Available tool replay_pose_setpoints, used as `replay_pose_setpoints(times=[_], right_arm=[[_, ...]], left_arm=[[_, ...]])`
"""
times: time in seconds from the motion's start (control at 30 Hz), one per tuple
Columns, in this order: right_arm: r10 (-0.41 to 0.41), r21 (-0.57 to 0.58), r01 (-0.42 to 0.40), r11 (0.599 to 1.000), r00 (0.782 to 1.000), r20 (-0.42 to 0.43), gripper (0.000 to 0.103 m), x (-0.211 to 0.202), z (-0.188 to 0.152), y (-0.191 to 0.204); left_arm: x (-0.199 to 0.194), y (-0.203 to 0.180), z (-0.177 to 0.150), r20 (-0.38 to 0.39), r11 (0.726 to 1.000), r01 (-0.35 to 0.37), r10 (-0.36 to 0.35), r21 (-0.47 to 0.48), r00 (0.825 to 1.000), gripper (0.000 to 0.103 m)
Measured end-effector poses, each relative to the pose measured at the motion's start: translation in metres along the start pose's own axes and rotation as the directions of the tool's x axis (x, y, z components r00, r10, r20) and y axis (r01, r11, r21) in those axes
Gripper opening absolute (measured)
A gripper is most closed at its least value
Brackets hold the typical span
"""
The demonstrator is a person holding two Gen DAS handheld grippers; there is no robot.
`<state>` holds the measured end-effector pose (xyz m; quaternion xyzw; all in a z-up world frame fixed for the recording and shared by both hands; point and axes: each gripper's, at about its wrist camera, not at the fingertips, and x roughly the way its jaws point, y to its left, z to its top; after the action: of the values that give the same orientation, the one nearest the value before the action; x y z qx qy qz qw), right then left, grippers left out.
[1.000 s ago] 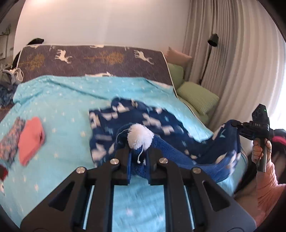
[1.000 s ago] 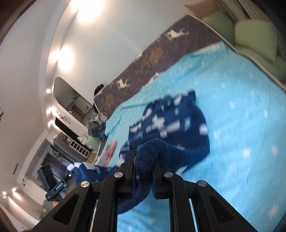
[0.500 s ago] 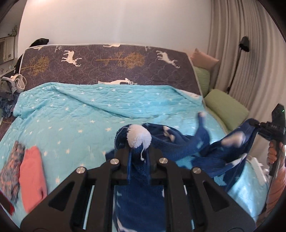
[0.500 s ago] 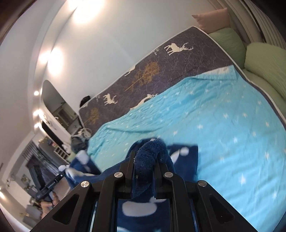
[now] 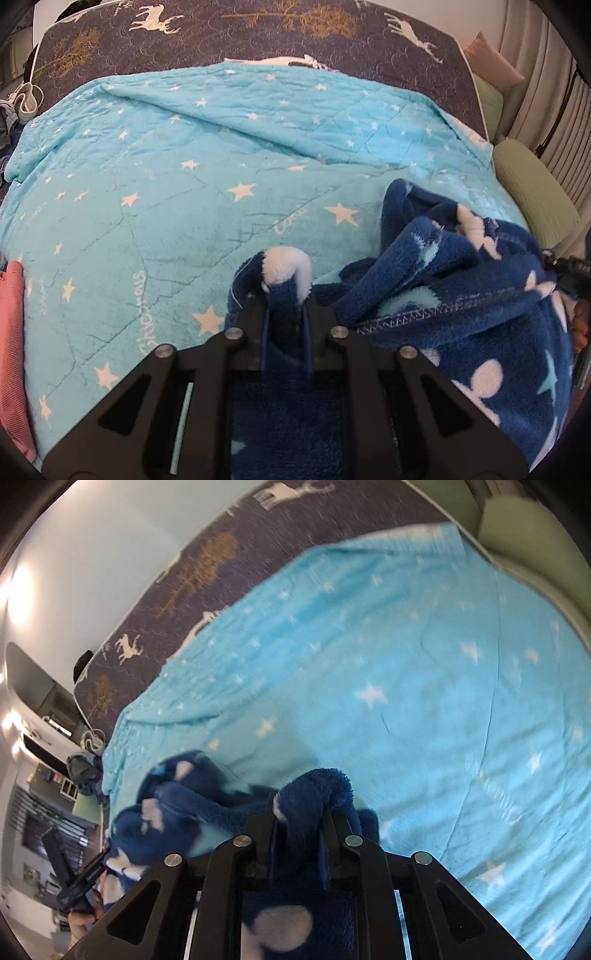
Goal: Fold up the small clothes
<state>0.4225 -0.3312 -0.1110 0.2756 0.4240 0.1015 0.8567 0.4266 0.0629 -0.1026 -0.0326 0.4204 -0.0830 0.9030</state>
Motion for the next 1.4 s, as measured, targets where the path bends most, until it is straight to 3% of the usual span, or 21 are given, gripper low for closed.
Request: replay_pose_setpoints(times=[0.13, 0.23, 0.33, 0.43, 0.53, 0.63, 0.67, 0.7, 0.73, 0.77, 0.8, 0.83, 0.87, 0.9, 0.93, 0.97, 1.03, 1.17, 1.27, 1.3, 1.4], right_arm=[[0.033, 0.037, -0.034, 0.999, 0.999, 0.027, 0.023, -0.015, 0.001, -0.007], [-0.025, 0.009, 0.024, 1.0, 0.995, 0.093, 0.038, -0.042, -0.002, 0.005], [-0.09, -0.069, 0.106, 0.992, 0.974, 0.209, 0.048, -0.076, -0.006, 0.03], [-0.013, -0.12, 0.046, 0.992, 0.964, 0.267, 0.056, -0.099, -0.017, 0.055], [0.125, -0.163, -0.096, 0.982, 0.976, 0.179, 0.057, -0.085, -0.03, 0.077], [0.178, -0.195, -0.16, 0.968, 0.981, 0.08, 0.057, -0.054, -0.05, 0.095], [0.17, -0.206, -0.156, 0.966, 0.984, 0.053, 0.057, -0.041, -0.058, 0.098], [0.156, -0.214, -0.145, 0.966, 0.987, 0.036, 0.057, -0.032, -0.065, 0.099], [0.145, -0.219, -0.136, 0.966, 0.989, 0.027, 0.057, -0.027, -0.068, 0.098], [0.128, -0.228, -0.12, 0.966, 0.992, 0.019, 0.057, -0.021, -0.073, 0.095], [0.105, -0.245, -0.097, 0.965, 0.994, 0.02, 0.057, -0.015, -0.078, 0.092], [0.1, -0.254, -0.09, 0.963, 0.995, 0.026, 0.057, -0.013, -0.08, 0.089], [0.101, -0.26, -0.089, 0.961, 0.994, 0.033, 0.057, -0.01, -0.081, 0.087], [0.107, -0.259, -0.093, 0.961, 0.994, 0.039, 0.057, -0.01, -0.083, 0.084], [0.112, -0.258, -0.097, 0.961, 0.993, 0.043, 0.057, -0.01, -0.085, 0.083], [0.11, -0.262, -0.094, 0.96, 0.993, 0.048, 0.057, -0.007, -0.087, 0.085], [0.1, -0.276, -0.082, 0.958, 0.994, 0.053, 0.058, -0.006, -0.086, 0.088], [0.087, -0.302, -0.062, 0.951, 0.994, 0.071, 0.058, -0.005, -0.094, 0.091], [0.082, -0.313, -0.053, 0.948, 0.994, 0.078, 0.058, -0.004, -0.096, 0.092], [0.084, -0.313, -0.055, 0.948, 0.993, 0.079, 0.058, -0.004, -0.096, 0.093], [0.097, -0.307, -0.067, 0.949, 0.992, 0.081, 0.059, -0.005, -0.097, 0.091]], left_arm=[[-0.018, -0.003, 0.0, 0.02, 1.0, -0.003, 0.003, 0.009, 1.0, 0.021], [-0.039, -0.006, 0.008, 0.076, 1.0, 0.02, -0.021, 0.011, 0.997, 0.039], [-0.073, -0.016, 0.019, 0.194, 0.998, 0.05, -0.054, 0.024, 0.98, 0.055], [-0.081, -0.032, 0.036, 0.223, 0.99, 0.119, -0.132, 0.071, 0.966, 0.066], [-0.047, -0.06, 0.058, 0.062, 0.962, 0.244, -0.253, 0.12, 0.965, 0.072], [0.009, -0.086, 0.067, -0.116, 0.975, 0.172, -0.156, 0.142, 0.981, 0.072], [0.022, -0.089, 0.067, -0.167, 0.977, 0.159, -0.135, 0.139, 0.977, 0.066], [0.034, -0.091, 0.065, -0.218, 0.978, 0.168, -0.139, 0.12, 0.966, 0.043], [0.04, -0.093, 0.063, -0.256, 0.974, 0.205, -0.176, 0.095, 0.951, 0.029], [0.038, -0.094, 0.059, -0.262, 0.961, 0.267, -0.239, 0.077, 0.935, 0.018], [0.029, -0.098, 0.057, -0.239, 0.946, 0.313, -0.286, 0.087, 0.928, 0.017], [0.013, -0.105, 0.054, -0.2, 0.915, 0.383, -0.355, 0.128, 0.913, 0.015], [-0.001, -0.11, 0.053, -0.174, 0.878, 0.45, -0.424, 0.16, 0.889, 0.004], [-0.019, -0.116, 0.051, -0.143, 0.818, 0.54, -0.522, 0.195, 0.841, 0.004], [-0.035, -0.122, 0.051, -0.102, 0.779, 0.579, -0.573, 0.243, 0.813, 0.005], [-0.044, -0.126, 0.051, -0.063, 0.78, 0.559, -0.566, 0.282, 0.822, 0.006], [-0.042, -0.13, 0.06, -0.012, 0.831, 0.478, -0.495, 0.285, 0.869, 0.006], [0.005, -0.112, 0.071, -0.104, 0.926, 0.346, -0.334, 0.15, 0.937, 0.012], [0.028, -0.101, 0.062, -0.173, 0.958, 0.266, -0.245, 0.111, 0.954, 0.051], [0.033, -0.099, 0.061, -0.178, 0.963, 0.248, -0.227, 0.105, 0.957, 0.057], [0.038, -0.098, 0.058, -0.182, 0.956, 0.28, -0.261, 0.089, 0.948, 0.051]])
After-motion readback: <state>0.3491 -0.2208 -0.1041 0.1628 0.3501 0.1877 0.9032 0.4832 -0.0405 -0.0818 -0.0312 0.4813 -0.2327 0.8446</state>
